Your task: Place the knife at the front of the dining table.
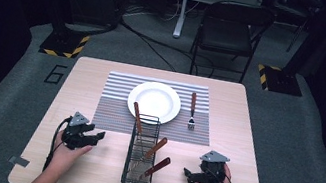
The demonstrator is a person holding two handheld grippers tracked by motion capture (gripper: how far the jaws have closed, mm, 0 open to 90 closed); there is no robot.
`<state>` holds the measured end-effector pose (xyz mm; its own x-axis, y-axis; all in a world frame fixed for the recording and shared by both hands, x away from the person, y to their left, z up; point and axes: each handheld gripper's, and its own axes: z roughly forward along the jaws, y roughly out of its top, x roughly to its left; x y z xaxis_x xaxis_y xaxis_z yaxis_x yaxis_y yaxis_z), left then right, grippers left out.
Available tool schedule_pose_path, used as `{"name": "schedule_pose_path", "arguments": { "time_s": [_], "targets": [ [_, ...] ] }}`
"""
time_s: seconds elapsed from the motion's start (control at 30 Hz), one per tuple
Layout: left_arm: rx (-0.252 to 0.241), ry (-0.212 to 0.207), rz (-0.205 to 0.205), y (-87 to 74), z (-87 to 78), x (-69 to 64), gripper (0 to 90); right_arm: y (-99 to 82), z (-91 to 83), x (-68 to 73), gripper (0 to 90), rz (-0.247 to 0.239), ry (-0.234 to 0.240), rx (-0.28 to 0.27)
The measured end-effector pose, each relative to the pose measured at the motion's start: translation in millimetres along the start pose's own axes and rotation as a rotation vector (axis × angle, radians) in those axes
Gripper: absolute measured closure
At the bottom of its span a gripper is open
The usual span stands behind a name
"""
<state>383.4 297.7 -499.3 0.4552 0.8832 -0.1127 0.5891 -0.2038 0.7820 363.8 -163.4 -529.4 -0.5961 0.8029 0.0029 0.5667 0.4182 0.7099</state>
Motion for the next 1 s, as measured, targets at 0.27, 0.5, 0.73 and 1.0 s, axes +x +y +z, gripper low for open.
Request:
{"name": "schedule_pose_path", "arguments": {
  "time_s": [0.27,0.5,0.73,1.0],
  "targets": [
    [-0.02,-0.029,0.018,15.2,-11.1,-9.4,45.0,0.0,0.0,0.0,0.0,0.0,0.0,0.0],
    [-0.029,-0.059,0.017,28.0,-16.7,-20.5,47.6,0.0,0.0,0.0,0.0,0.0,0.0,0.0],
    [-0.024,-0.078,0.027,39.5,-16.6,-33.9,47.7,0.0,0.0,0.0,0.0,0.0,0.0,0.0],
    [-0.06,-0.11,0.022,54.7,-18.8,-46.9,46.7,0.0,0.0,0.0,0.0,0.0,0.0,0.0]
  ]
}}
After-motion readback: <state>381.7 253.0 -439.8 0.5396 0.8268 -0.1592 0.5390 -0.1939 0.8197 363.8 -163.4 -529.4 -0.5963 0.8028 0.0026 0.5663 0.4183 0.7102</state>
